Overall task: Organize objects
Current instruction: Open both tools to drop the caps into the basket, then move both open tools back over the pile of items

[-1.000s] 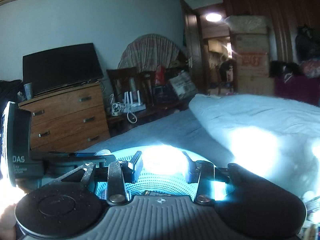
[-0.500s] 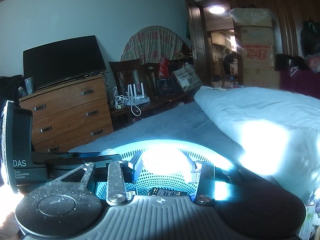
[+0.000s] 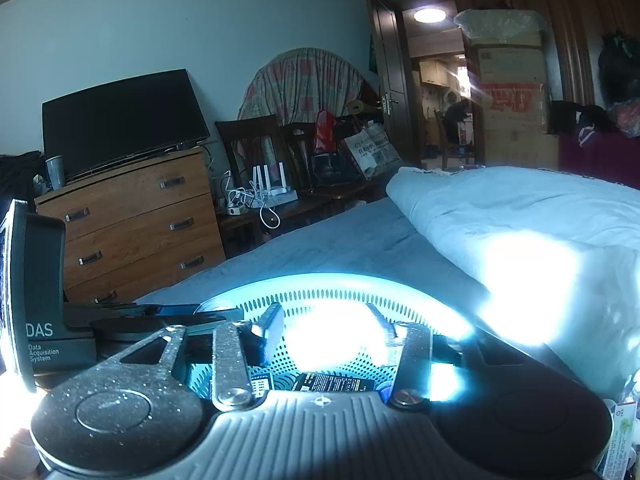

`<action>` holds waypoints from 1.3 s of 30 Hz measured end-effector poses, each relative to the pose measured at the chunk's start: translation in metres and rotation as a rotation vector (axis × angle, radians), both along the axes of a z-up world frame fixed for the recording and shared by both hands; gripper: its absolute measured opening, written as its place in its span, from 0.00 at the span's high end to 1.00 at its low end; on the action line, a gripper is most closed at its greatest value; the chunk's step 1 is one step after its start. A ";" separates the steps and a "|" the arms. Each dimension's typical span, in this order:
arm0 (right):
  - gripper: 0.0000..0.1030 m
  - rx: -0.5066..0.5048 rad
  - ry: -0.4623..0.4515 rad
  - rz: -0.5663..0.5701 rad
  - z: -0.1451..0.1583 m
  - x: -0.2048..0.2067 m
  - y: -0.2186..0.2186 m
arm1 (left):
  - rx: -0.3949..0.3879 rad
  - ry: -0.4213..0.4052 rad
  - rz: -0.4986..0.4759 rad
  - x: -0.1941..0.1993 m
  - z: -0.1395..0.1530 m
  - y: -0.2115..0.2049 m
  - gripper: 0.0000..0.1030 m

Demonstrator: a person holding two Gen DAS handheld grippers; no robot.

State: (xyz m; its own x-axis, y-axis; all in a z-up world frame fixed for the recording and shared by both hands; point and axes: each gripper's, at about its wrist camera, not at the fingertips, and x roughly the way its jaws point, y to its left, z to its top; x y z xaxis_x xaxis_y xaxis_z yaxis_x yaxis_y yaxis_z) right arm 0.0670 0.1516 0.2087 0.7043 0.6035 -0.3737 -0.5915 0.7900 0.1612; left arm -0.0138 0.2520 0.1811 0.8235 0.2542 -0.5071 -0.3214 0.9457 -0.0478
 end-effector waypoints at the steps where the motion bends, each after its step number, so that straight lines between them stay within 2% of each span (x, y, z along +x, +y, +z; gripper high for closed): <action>1: 0.51 0.001 -0.001 0.000 0.000 0.000 0.000 | -0.001 0.000 0.002 0.000 -0.001 0.001 0.59; 4: 0.50 0.006 -0.007 0.000 0.001 -0.002 -0.002 | 0.004 -0.003 0.007 -0.002 -0.001 0.002 0.52; 6: 0.47 0.014 -0.011 -0.004 0.002 -0.005 -0.005 | 0.013 -0.009 0.009 -0.005 0.001 -0.001 0.31; 9: 0.34 0.023 -0.040 -0.017 0.002 -0.019 -0.018 | 0.052 -0.036 0.018 -0.011 0.004 -0.011 0.13; 10: 0.28 0.025 -0.060 -0.027 0.000 -0.029 -0.027 | 0.049 -0.052 0.005 -0.015 0.006 -0.015 0.11; 12: 0.23 0.019 -0.100 -0.065 -0.012 -0.056 -0.050 | 0.031 -0.091 -0.049 -0.027 0.009 -0.026 0.09; 15: 0.23 -0.037 -0.091 -0.145 -0.055 -0.106 -0.094 | 0.027 -0.138 -0.201 -0.050 0.008 -0.058 0.09; 18: 0.33 -0.127 0.028 -0.249 -0.112 -0.142 -0.142 | -0.016 -0.140 -0.354 -0.068 -0.004 -0.094 0.09; 21: 0.42 -0.189 0.146 -0.349 -0.156 -0.157 -0.185 | -0.054 -0.095 -0.472 -0.076 -0.027 -0.127 0.09; 22: 0.42 -0.193 0.168 -0.386 -0.165 -0.157 -0.198 | -0.058 -0.072 -0.504 -0.078 -0.036 -0.136 0.09; 26: 0.44 -0.205 0.203 -0.450 -0.183 -0.136 -0.221 | -0.075 0.009 -0.575 -0.080 -0.065 -0.159 0.11; 29: 0.43 -0.200 0.182 -0.484 -0.190 -0.117 -0.222 | -0.064 0.037 -0.594 -0.080 -0.074 -0.165 0.11; 32: 0.42 -0.201 0.180 -0.467 -0.192 -0.096 -0.209 | -0.052 0.060 -0.602 -0.081 -0.080 -0.172 0.11; 36: 0.59 -0.207 0.178 -0.457 -0.196 -0.087 -0.200 | -0.049 0.085 -0.619 -0.078 -0.090 -0.183 0.11; 39: 0.60 -0.172 0.170 -0.467 -0.190 -0.098 -0.211 | -0.056 0.098 -0.688 -0.072 -0.103 -0.198 0.11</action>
